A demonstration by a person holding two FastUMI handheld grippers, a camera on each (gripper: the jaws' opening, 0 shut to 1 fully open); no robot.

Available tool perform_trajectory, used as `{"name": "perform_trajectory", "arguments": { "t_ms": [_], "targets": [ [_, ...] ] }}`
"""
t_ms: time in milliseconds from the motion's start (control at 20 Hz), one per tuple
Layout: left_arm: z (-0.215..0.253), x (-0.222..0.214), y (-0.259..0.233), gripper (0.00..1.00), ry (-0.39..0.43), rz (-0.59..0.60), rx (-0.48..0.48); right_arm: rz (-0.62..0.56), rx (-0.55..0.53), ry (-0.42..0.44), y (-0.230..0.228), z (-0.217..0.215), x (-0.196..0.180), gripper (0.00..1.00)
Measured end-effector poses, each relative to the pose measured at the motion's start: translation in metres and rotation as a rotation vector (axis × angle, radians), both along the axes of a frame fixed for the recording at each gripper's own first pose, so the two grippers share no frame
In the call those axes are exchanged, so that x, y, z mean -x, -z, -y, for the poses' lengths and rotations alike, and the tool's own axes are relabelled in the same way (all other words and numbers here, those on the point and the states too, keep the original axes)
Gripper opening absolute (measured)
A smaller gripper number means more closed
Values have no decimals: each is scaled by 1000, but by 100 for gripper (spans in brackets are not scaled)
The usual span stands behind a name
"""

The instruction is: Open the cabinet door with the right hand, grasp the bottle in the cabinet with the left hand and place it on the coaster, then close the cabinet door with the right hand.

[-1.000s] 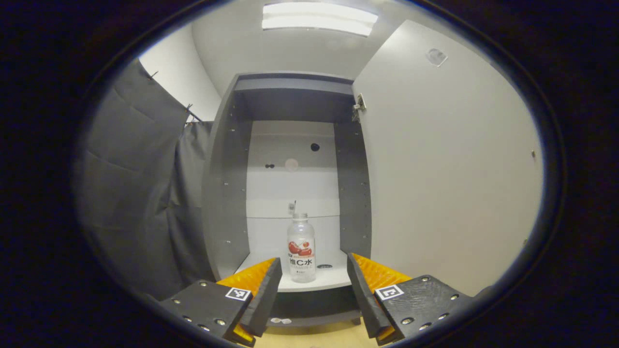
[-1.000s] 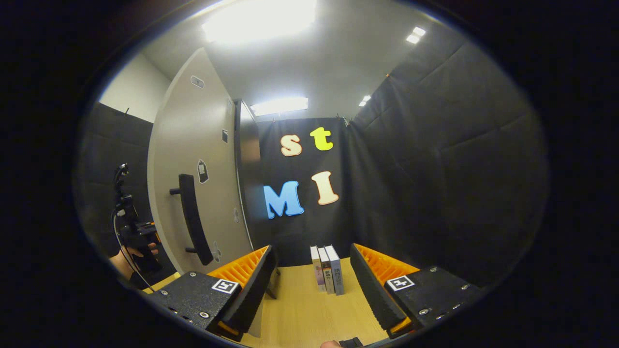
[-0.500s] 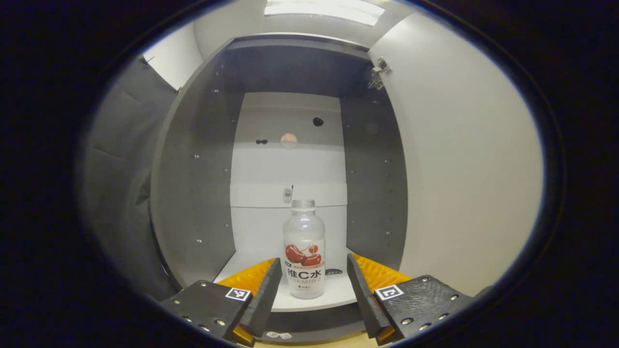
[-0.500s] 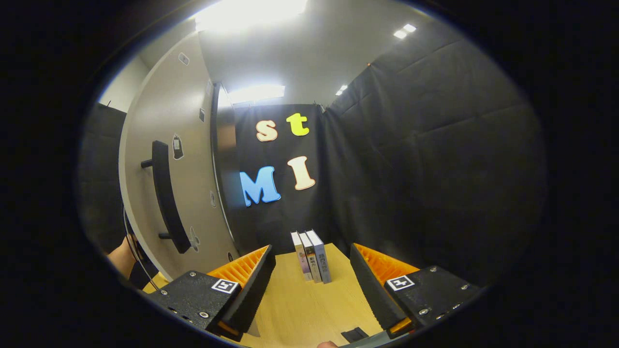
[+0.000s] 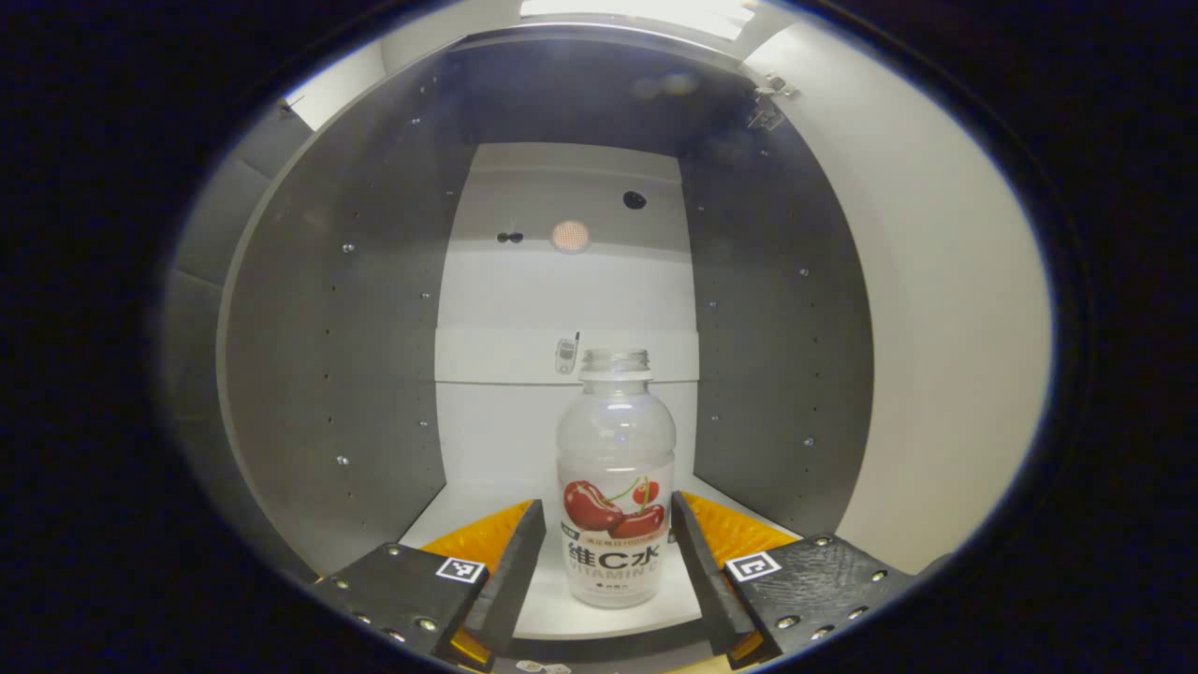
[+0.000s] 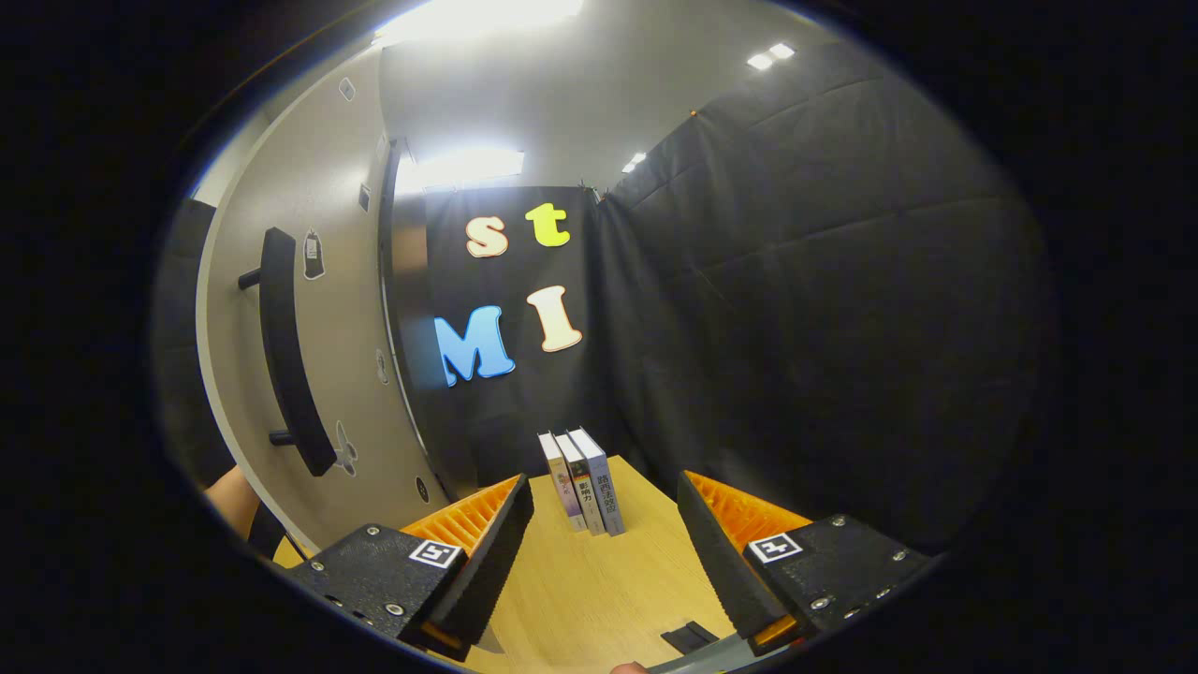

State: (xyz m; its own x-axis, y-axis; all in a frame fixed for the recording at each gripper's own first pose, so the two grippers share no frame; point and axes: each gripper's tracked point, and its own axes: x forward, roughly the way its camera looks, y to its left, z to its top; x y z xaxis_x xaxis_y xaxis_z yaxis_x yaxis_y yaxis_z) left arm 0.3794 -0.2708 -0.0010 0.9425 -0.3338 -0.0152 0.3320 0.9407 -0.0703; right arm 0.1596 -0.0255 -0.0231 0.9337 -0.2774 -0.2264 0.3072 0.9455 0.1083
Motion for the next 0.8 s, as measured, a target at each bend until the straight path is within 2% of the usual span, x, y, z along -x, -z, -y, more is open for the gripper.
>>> {"name": "perform_trajectory", "arguments": {
  "t_ms": [50,100,150,200,250,300,350,450,500,550,600,650,700,750,800],
  "targets": [
    [1,-2,3,77,-1,-8,-5,0,2,6,0,0,-1,95],
    [4,-6,6,72,1,-17,-5,2,1,7,-1,-1,-1,95],
    [5,-9,8,77,5,-26,-2,3,-2,2,-1,-2,-2,95],
    [6,-12,10,77,5,-31,1,3,-3,-2,-1,-4,-4,95],
    [7,-16,11,77,6,-37,7,3,-1,-6,-1,-5,-4,91],
    [7,-18,13,77,10,-46,11,1,5,-10,0,-6,-4,91],
    [7,-20,14,77,5,-52,15,0,8,-14,0,-8,-4,95],
    [4,-14,13,78,1,-63,20,0,4,-23,1,-10,-5,95],
    [3,-11,11,72,7,-69,25,3,-2,-34,0,-13,-5,95],
    [-1,-6,7,69,9,-70,35,7,-4,-47,0,-15,-6,91],
    [-7,1,3,65,5,-65,41,11,-1,-61,-2,-16,-7,95],
    [-11,9,-3,78,-1,-54,45,11,2,-77,-2,-17,-8,95],
    [-15,18,-9,72,-1,-45,49,13,4,-97,-2,-18,-9,95],
    [-20,28,-14,72,-4,-37,52,15,4,-117,-4,-19,-11,95],
    [-26,38,-17,78,-9,-32,54,18,4,-135,-5,-20,-12,95]
  ]
}}
